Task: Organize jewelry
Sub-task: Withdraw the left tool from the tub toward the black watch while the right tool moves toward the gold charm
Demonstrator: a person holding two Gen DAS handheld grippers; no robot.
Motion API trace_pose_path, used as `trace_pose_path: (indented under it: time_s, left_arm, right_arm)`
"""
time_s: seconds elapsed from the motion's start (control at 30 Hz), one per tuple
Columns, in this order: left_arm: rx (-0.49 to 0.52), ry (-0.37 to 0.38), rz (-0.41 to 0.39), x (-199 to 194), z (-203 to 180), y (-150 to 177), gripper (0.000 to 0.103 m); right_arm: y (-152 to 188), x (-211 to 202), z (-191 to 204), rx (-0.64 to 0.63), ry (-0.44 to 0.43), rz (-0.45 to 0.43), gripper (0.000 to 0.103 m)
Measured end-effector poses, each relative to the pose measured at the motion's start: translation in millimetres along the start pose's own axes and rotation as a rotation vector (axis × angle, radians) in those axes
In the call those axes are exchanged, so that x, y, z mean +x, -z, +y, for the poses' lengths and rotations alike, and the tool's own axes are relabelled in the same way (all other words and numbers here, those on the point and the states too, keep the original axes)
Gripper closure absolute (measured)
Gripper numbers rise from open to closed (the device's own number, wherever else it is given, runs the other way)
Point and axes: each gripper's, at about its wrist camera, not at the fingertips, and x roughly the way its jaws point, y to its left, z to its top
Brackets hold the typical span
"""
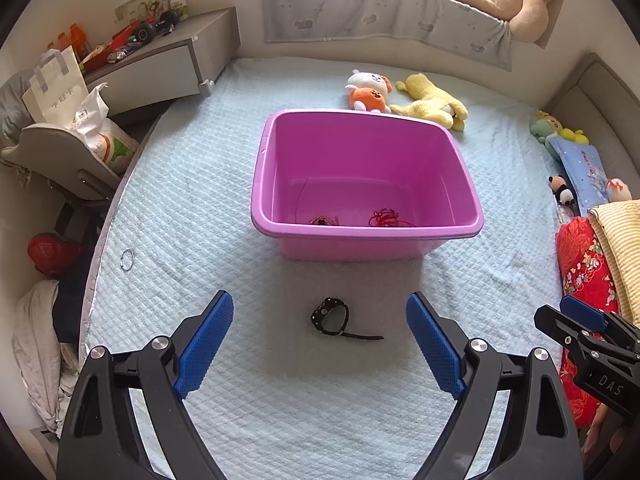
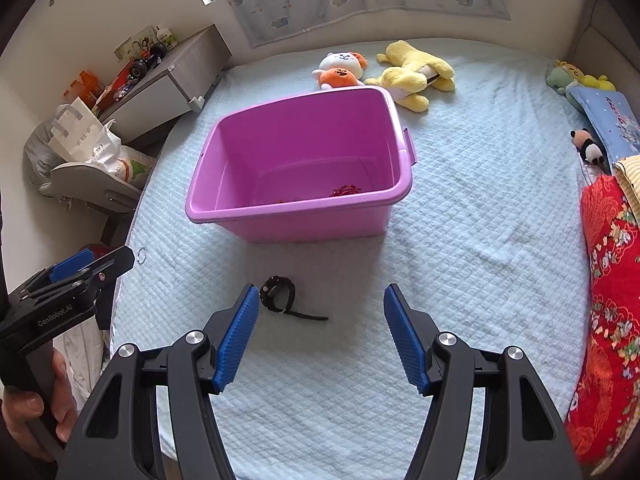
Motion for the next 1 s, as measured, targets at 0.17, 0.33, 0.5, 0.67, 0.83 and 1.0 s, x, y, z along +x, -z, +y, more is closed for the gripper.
trace_pose_path:
  time_s: [0.17,0.33,0.5,0.67,0.83,1.0]
  left_arm:
    - [0.024,0.007,-0.015,-5,7,23,0.016]
    - [0.038,0.026,-0.027,1,12,44,0.016]
    - [0.035,0.034,-0.020,7,16,69,0.016]
    - [0.043,0.041,-0.015,12,10,91,0.016]
    - [0.015,0.044,-0.030,21,-1,112,0.016]
    - [-0.017,0.017,-0.038,37,-10,132,0.016]
  right_arm:
    - [32,-4,-3,0.050,0.025,-0.002,0.041]
    - [70,-9,-8,0.083,0.065,0.002,0.041]
    - [106,-16,-28,0.134,0.096,0.021,0.041]
    - [135,-20,-54,0.193,0.116,0.021,0.041]
    - [160,-13,-71,0.140,0.123,0.025,0.041]
    - [187,7,-89,0.124,0.112,0.025,0.041]
